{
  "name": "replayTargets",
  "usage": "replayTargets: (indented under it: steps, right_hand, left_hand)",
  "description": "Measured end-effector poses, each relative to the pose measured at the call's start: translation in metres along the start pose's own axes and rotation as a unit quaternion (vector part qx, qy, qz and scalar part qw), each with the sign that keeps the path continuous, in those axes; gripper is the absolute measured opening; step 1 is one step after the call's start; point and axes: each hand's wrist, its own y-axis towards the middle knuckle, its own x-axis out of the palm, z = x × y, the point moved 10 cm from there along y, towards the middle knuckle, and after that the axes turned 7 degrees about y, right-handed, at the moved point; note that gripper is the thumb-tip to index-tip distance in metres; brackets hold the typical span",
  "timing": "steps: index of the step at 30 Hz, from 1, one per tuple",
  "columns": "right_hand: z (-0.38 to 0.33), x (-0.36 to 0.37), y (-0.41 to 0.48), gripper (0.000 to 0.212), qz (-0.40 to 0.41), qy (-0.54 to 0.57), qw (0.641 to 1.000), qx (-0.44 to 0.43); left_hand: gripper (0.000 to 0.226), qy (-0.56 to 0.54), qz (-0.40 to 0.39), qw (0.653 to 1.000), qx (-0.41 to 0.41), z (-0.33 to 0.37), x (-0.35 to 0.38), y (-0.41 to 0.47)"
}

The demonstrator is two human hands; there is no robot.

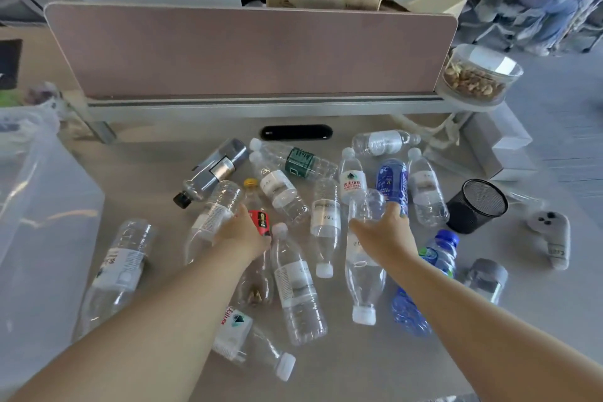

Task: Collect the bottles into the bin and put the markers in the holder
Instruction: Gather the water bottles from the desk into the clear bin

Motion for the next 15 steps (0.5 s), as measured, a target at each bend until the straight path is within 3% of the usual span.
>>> replayTargets:
  steps: [7, 15]
  right_hand:
    - [-0.031, -0.019, 0.002, 0.047, 0.008, 0.037, 0.999, -0.030]
    - [-0.057, -0.029, -0.006, 0.060, 0.015, 0.010, 0.999, -0.029]
  left_hand:
    - [0.110, -0.175, 0.006, 0.984, -0.032, -0.017, 0.017, -0.006]
    - [0.080, -0.129, 0.074, 0.989, 0.015, -0.021, -0.059, -0.027]
